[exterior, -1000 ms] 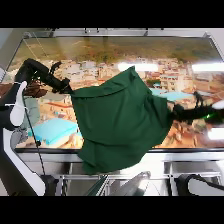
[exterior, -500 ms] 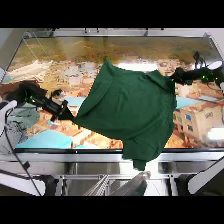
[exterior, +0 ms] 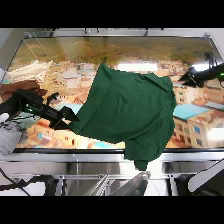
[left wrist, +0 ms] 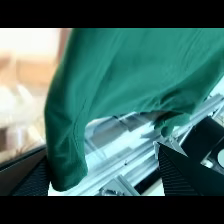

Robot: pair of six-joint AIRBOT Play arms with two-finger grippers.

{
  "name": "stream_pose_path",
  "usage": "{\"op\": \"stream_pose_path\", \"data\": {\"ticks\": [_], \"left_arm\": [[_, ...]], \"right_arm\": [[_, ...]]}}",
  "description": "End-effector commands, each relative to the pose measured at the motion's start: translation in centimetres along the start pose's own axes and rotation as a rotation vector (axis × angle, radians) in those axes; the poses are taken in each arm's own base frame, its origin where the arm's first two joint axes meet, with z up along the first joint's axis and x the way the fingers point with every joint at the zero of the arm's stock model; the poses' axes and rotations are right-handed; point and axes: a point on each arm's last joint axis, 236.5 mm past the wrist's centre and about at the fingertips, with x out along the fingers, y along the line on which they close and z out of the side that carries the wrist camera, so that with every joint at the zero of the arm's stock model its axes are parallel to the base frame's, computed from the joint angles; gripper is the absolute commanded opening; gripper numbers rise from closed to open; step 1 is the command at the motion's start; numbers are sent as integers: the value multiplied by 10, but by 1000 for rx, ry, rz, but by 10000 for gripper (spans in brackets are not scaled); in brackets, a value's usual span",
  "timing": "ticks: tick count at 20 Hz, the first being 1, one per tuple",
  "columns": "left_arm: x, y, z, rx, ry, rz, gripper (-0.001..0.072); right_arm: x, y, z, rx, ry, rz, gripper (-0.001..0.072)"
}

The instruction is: Fold the shirts.

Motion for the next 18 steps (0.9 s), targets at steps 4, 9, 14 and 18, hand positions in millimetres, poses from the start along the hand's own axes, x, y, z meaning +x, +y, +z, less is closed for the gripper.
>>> {"op": "stream_pose_path", "data": {"ticks": [4, 9, 14, 18], "left_arm": [[-56, 19, 44, 31, -194, 59, 705], [-55, 17, 35, 64, -158, 52, 704], [-26, 5, 26, 201, -79, 153, 704], [-14, 1, 23, 250, -57, 201, 704]], "right_arm": [[-37, -29, -123, 182, 98, -98, 294], [-9, -42, -232, 383, 53, -110, 473], [42, -22, -286, 483, 21, 61, 475], [63, -21, -305, 487, 25, 68, 475]]}}
